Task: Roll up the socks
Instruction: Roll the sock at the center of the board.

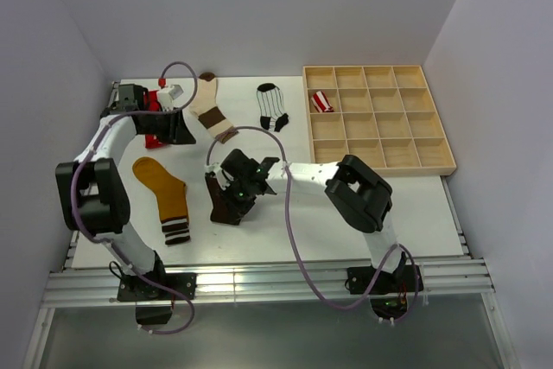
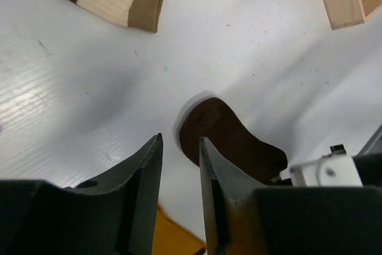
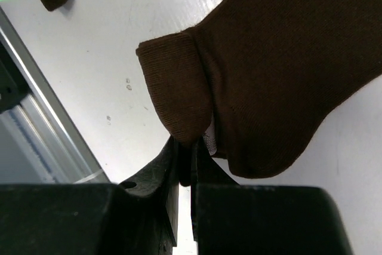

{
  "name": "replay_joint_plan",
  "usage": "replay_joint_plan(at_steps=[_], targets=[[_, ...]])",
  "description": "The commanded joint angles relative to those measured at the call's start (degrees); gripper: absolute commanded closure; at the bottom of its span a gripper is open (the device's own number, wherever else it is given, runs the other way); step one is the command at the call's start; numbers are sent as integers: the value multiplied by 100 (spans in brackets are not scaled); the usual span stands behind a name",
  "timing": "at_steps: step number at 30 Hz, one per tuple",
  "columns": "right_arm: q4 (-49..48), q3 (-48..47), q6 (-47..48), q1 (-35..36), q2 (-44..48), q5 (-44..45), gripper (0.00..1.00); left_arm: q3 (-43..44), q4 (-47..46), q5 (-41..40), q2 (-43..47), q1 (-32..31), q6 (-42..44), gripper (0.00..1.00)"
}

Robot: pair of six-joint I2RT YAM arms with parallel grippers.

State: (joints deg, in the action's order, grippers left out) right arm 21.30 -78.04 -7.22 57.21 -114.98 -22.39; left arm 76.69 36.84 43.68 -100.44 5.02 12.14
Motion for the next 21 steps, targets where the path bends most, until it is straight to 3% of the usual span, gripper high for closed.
replay_joint_plan(at_steps=[1,5,12,21], targets=[[690,-457,54,-192,-305,-467,100,-329,-273,-149,857,-36,604,63],[990,-852,37,-377,-586,-897,100,-768,-143,16,1351,-36,1324,59],[1280,-1222,-86,-720,-982,-1707,99,-1049,1106,186,1659,-220,3485,53],[1781,-1758,-69,-905,-1518,-1980,100,-2790,-62,-703,3092,-1555,3524,47]])
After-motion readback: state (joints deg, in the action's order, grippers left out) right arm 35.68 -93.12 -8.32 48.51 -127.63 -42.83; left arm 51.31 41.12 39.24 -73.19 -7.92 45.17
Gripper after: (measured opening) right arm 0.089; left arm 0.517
